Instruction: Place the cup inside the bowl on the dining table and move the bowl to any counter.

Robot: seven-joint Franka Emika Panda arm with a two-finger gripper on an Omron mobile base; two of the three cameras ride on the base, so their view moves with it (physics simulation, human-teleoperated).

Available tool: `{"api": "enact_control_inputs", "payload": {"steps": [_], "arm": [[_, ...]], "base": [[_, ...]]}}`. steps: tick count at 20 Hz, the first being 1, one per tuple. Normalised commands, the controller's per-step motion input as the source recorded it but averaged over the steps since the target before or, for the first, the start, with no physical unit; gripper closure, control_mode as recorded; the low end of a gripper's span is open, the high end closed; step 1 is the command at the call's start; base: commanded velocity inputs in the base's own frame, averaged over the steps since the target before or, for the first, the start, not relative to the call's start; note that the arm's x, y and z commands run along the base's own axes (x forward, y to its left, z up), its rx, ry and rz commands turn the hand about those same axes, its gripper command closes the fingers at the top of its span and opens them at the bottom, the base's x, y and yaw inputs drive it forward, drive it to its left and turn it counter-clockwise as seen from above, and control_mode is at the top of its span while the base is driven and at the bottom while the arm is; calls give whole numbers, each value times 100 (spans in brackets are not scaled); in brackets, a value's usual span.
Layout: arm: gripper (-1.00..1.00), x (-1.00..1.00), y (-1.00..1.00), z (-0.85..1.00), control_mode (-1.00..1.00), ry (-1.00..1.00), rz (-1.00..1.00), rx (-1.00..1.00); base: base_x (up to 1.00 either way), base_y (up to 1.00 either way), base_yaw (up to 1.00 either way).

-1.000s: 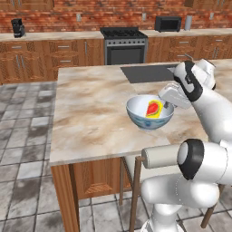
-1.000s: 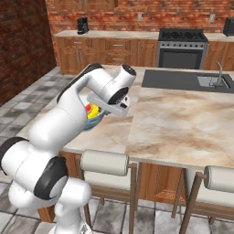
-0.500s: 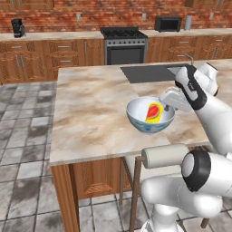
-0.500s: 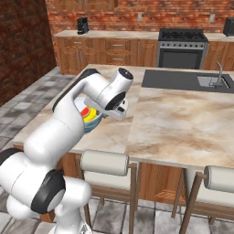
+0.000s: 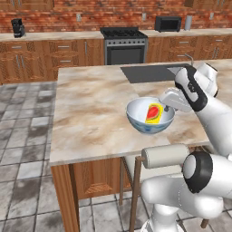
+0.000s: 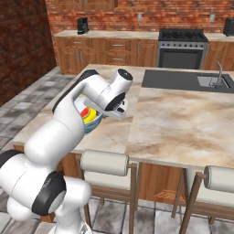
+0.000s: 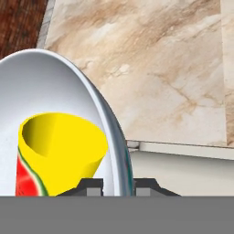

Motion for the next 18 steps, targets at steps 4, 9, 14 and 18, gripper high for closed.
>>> {"api": "enact_control_inputs", "payload": {"steps": [4, 9, 14, 18], "arm": [[100, 0, 0, 0, 100, 0, 0, 0], [100, 0, 0, 0, 100, 0, 0, 0], [100, 0, 0, 0, 100, 0, 0, 0], [100, 0, 0, 0, 100, 0, 0, 0]], "base": [[-10, 3, 0], [-78, 2, 0], [-59, 6, 0], [-30, 73, 0]]}}
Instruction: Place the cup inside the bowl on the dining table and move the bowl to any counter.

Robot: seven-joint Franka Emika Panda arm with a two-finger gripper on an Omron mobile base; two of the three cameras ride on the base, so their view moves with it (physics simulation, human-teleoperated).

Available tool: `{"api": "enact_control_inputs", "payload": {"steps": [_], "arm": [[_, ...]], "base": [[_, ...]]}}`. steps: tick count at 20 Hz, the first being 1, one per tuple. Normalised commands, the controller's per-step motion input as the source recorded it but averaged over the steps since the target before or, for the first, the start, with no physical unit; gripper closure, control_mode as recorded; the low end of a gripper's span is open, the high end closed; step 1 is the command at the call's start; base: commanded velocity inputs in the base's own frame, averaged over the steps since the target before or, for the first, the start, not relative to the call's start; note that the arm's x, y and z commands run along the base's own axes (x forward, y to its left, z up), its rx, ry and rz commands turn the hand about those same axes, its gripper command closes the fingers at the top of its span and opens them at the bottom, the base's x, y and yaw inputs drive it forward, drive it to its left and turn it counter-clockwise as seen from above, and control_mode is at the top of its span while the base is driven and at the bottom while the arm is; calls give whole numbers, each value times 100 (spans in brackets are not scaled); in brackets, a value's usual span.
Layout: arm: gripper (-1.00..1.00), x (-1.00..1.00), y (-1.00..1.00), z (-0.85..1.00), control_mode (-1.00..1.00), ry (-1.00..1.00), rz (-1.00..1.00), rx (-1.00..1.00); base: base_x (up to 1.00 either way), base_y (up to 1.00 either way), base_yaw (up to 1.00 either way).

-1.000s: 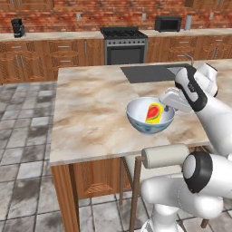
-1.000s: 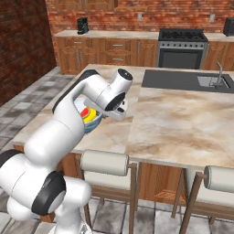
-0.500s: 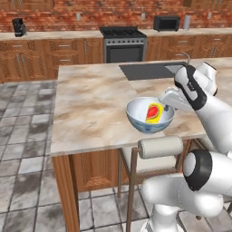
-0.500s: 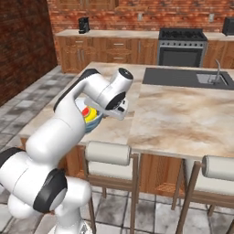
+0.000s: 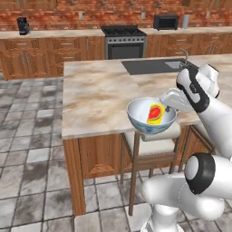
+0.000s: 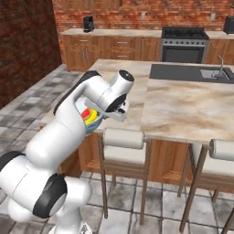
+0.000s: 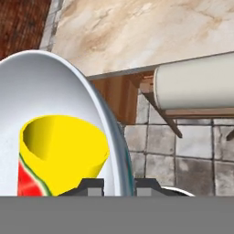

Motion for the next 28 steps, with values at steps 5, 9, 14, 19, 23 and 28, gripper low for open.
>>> {"api": "enact_control_inputs", "payload": {"steps": [5, 9, 14, 19, 23, 28], "arm": [[100, 0, 0, 0, 100, 0, 0, 0], [100, 0, 0, 0, 100, 0, 0, 0], [100, 0, 0, 0, 100, 0, 0, 0], [100, 0, 0, 0, 100, 0, 0, 0], [100, 0, 0, 0, 100, 0, 0, 0], [100, 0, 0, 0, 100, 0, 0, 0]], "base": [[-30, 100, 0], [-26, 99, 0], [-20, 99, 0], [-16, 95, 0], [-4, 90, 0], [0, 92, 0]]}}
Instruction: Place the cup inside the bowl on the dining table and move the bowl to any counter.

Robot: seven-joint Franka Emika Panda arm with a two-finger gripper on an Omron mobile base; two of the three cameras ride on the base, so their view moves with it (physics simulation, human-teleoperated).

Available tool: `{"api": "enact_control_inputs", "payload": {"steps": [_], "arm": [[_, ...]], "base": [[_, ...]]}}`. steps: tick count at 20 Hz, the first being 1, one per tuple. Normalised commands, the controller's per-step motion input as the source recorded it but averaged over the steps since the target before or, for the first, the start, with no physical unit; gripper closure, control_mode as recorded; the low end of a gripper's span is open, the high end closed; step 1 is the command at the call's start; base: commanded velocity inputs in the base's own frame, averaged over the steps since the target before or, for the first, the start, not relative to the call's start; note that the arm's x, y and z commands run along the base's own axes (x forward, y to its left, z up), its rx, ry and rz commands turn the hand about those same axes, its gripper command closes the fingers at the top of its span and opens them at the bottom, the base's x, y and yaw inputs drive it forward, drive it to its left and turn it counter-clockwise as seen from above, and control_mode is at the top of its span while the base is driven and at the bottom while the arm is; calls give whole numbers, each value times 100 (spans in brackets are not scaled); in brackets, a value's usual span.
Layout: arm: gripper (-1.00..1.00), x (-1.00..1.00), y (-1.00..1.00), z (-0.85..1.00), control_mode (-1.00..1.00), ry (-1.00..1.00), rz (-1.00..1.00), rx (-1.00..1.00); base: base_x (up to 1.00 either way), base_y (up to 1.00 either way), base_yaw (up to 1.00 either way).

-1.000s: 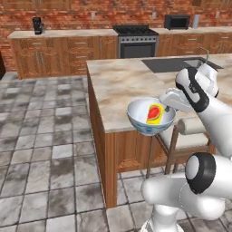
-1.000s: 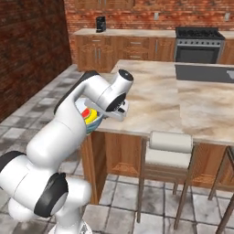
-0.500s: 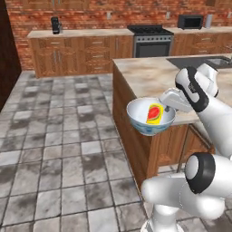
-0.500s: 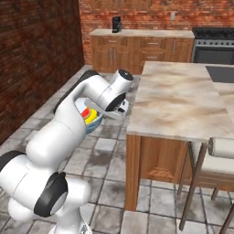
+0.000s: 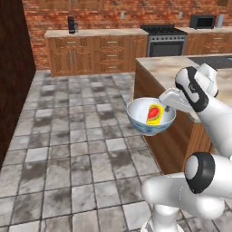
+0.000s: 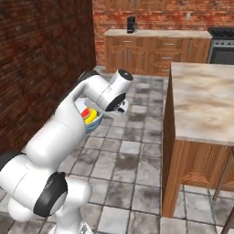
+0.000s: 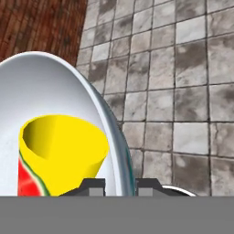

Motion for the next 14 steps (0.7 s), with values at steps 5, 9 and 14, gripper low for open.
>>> {"api": "enact_control_inputs", "payload": {"steps": [5, 9, 14], "arm": [[100, 0, 0, 0, 100, 0, 0, 0], [100, 0, 0, 0, 100, 0, 0, 0], [100, 0, 0, 0, 100, 0, 0, 0]], "base": [[0, 93, 0], [0, 95, 0], [31, 84, 0]]}}
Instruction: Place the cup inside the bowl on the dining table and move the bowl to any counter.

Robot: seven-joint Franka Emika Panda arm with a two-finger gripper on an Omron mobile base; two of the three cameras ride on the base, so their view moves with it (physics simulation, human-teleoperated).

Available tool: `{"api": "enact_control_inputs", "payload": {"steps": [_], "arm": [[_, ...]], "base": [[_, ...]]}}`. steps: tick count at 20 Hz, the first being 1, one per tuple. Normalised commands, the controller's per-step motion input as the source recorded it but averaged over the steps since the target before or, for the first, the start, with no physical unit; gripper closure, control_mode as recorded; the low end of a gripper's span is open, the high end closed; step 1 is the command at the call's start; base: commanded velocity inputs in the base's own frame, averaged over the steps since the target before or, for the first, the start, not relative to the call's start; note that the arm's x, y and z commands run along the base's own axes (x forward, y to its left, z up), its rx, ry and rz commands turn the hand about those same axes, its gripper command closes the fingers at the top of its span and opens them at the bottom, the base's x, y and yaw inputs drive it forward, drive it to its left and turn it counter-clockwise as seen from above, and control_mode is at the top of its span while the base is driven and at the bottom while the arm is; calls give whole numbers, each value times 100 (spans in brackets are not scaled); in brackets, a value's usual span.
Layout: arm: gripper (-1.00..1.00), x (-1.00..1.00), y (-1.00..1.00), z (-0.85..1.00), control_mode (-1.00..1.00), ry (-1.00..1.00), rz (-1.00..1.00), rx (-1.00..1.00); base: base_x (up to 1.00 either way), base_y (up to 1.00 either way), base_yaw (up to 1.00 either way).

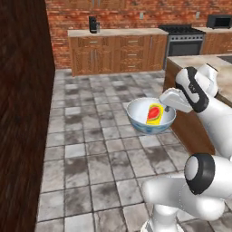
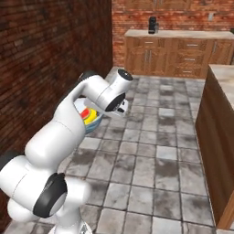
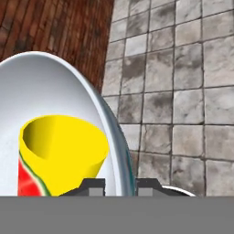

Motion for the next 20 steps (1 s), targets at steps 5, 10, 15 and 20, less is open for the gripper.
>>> {"api": "enact_control_inputs", "payload": {"steps": [5, 10, 15, 20], "arm": [[100, 0, 0, 0, 100, 0, 0, 0], [100, 0, 0, 0, 100, 0, 0, 0], [100, 0, 0, 0, 100, 0, 0, 0], [100, 0, 0, 0, 100, 0, 0, 0]], "base": [[96, 46, 0], [94, 41, 0], [100, 34, 0], [100, 30, 0]]}}
